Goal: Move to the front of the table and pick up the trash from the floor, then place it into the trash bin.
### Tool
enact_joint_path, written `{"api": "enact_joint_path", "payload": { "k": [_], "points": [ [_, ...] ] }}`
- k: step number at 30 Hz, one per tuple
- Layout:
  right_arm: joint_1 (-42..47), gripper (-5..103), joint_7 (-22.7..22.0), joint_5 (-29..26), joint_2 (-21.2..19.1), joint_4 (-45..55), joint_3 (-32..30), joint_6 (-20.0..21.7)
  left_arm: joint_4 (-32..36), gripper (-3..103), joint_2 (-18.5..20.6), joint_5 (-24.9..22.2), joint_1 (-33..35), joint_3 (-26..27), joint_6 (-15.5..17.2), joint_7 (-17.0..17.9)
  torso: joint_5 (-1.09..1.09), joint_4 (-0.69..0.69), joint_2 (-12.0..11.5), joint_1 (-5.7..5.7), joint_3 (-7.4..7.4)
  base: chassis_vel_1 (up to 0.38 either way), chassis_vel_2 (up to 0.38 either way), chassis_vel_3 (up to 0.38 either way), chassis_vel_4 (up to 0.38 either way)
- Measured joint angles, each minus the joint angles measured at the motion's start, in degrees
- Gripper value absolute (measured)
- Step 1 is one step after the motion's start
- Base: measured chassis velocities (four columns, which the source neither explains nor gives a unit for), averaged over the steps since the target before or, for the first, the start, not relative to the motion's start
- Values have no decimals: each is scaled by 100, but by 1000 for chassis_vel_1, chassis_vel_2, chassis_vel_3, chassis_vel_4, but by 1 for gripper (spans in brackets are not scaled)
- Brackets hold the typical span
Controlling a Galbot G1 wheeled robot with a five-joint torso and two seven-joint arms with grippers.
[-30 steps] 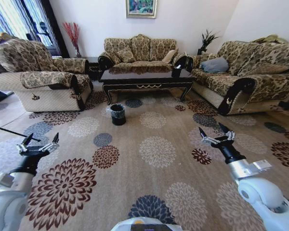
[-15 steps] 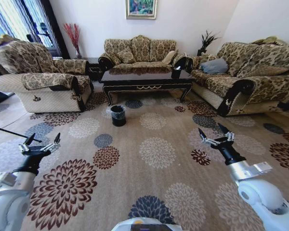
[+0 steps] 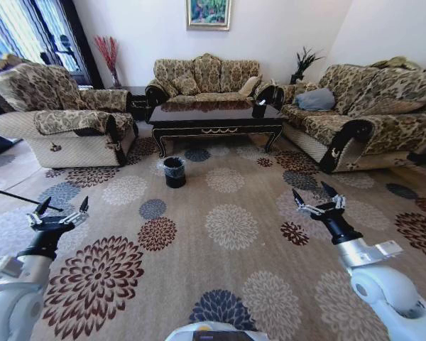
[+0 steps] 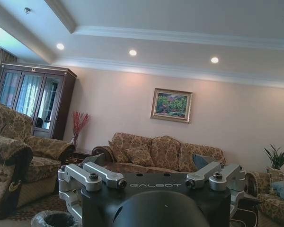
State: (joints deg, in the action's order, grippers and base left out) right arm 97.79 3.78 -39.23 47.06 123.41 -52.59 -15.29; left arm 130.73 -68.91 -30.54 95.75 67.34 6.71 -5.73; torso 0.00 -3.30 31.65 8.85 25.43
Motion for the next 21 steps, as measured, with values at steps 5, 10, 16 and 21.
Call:
{"api": "enact_joint_path", "payload": {
  "k": [5,10,16,21],
  "points": [
    [0,100,91,-2,20,0,7,-68,12,100,-7,4,7,7,-2,-4,1,0,81,28,53,-45,-79,48,67],
    [-1,100,127,-22,18,-3,-4,-97,21,100,-17,8,8,8,-5,-6,1,-1,183,74,108,-50,-48,29,43],
    [8,100,180,-74,25,0,-6,-118,23,100,-24,16,7,2,-6,-8,-2,0,301,123,175,0,0,0,0],
    [14,100,282,-71,47,-10,-6,-163,23,100,-24,24,4,-4,-11,-14,0,-1,438,182,253,0,0,0,0]
  ]
}}
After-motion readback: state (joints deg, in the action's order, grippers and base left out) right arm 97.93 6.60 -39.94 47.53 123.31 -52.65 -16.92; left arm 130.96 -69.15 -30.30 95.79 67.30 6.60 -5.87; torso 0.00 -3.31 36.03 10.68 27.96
